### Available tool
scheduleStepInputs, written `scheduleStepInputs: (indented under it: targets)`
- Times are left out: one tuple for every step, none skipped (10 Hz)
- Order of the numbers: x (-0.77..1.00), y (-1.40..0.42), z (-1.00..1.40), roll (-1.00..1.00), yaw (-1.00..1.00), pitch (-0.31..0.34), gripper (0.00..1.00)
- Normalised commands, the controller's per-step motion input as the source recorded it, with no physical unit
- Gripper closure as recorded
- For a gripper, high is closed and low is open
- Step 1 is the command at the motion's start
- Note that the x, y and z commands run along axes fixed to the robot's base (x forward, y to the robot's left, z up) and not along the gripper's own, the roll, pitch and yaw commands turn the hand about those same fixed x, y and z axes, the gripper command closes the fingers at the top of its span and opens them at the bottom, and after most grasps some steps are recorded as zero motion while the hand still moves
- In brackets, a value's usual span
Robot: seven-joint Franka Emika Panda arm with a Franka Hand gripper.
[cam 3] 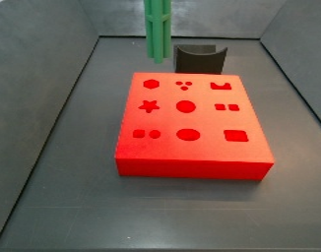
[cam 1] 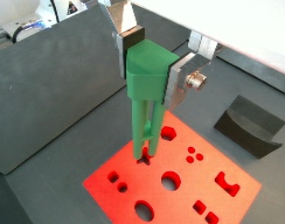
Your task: Insert the 3 prong object.
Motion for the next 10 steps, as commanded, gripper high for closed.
scheduleStepInputs:
  targets:
    - [0.15,0.37,-0.11,-0.01,0.0,0.049,1.0]
    - [0.12,0.67,-0.12,0.02,0.0,0.091,1.0]
    - [0.23,0.77,-0.13,0.1,-0.01,0.054,1.0]
    - [0.45,0.78,-0.17,0.1,-0.07,0.047,1.0]
    - [0.67,0.61,-0.15,0.15,-0.14,0.051,1.0]
    - [0.82,0.42,-0.2,0.26,-0.17,0.07,1.0]
    - [0.86,0.28,-0.34,0.39,-0.08,0.1,1.0]
    - [0.87,0.02,-0.43,0.35,0.0,0.126,1.0]
    - [0.71,0.0,-0.57,0.29,0.0,0.124,1.0]
    - [0.59,0.0,-0.49,0.07,0.0,0.047,1.0]
